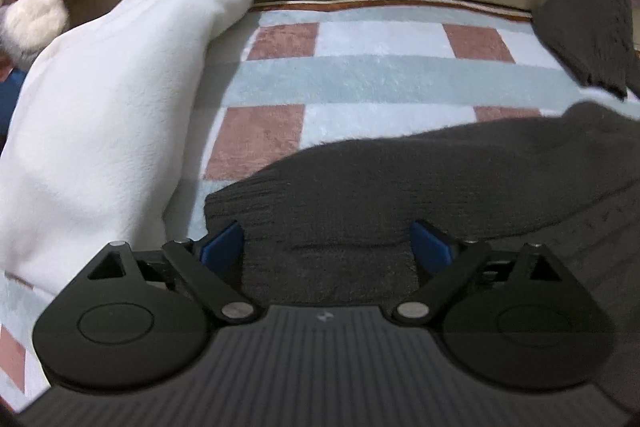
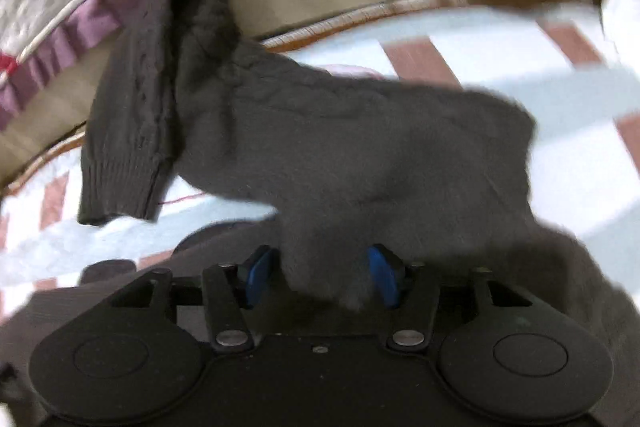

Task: Fold clothes

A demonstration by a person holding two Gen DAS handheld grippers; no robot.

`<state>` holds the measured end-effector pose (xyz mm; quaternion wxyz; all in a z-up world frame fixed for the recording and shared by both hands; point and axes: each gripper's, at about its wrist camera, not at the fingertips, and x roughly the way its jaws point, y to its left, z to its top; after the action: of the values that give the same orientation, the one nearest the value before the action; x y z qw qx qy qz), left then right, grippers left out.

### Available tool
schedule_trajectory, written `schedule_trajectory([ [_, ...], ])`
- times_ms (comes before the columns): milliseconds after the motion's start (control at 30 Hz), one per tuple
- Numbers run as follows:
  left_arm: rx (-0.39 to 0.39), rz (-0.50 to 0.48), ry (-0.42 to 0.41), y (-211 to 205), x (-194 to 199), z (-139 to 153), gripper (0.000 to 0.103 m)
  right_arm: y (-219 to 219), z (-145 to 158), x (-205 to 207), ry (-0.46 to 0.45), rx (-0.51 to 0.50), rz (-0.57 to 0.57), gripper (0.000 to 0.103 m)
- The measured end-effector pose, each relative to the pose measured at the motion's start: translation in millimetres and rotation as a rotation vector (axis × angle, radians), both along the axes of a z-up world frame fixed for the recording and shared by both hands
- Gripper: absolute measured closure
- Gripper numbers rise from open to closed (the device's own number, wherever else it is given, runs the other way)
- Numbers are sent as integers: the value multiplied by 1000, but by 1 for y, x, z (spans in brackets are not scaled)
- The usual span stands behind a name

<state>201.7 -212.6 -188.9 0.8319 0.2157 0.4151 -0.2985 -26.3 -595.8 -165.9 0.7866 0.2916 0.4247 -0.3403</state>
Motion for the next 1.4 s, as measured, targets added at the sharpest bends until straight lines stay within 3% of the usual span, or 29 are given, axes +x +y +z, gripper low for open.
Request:
schedule_trajectory([
  [33, -2, -9, -11, -3, 0, -2, 4, 6, -1, 5, 11, -58, 25, 71],
  [67, -9, -16, -23, -5, 1, -3, 3, 10, -1, 6, 20, -112, 45, 89],
  [100, -26, -28, -26, -6, 1, -3, 12, 13, -1, 3, 2, -142, 57, 93],
  [133, -53, -46, -16, -6, 2, -1, 27, 13, 3, -5, -44, -150, 45, 95],
  [167, -79, -62, -3, -7, 1, 2, 78, 14, 6, -13, -90, -159, 34, 95],
  [200, -105, -75, 15, -8, 0, 7, 99, 14, 10, -20, -136, -168, 23, 95],
  [333, -126, -92, -130, -9, -19, 34, 99, 12, 31, -44, -334, -152, 6, 95],
  [433, -220, -41, -150, -1, -16, 51, 100, 6, 38, -49, -399, -109, -11, 95],
  [600, -261, 29, -230, 0, 4, 63, 100, -9, 45, -46, -480, -90, -32, 95],
  [733, -242, 66, -274, -15, 32, 61, 100, -24, 51, -22, -467, -106, -15, 94],
  [833, -184, 80, -320, -28, 40, 49, 103, -31, 40, 7, -358, -149, 31, 94],
  [900, -136, 106, -355, -27, 40, 41, 103, -29, 36, 14, -331, -160, 44, 91],
  [967, -125, 123, -297, -20, 46, 37, 101, -27, 31, 13, -313, -164, 52, 83],
  [1000, -135, 125, -246, -16, 47, 36, 100, -26, 29, 10, -307, -163, 54, 83],
  [1100, -206, 110, -53, -6, 45, 37, 94, -30, 23, -7, -315, -125, 50, 67],
  [1167, -227, 68, 22, -9, 32, 38, 89, -25, 20, -24, -350, -47, 55, 67],
  [1267, -245, -13, 102, -19, 4, 39, 78, -5, 19, -42, -343, 26, 154, 67],
  [1400, -271, -127, 207, -33, -34, 40, 76, 34, 20, -64, -291, 71, 349, 65],
])
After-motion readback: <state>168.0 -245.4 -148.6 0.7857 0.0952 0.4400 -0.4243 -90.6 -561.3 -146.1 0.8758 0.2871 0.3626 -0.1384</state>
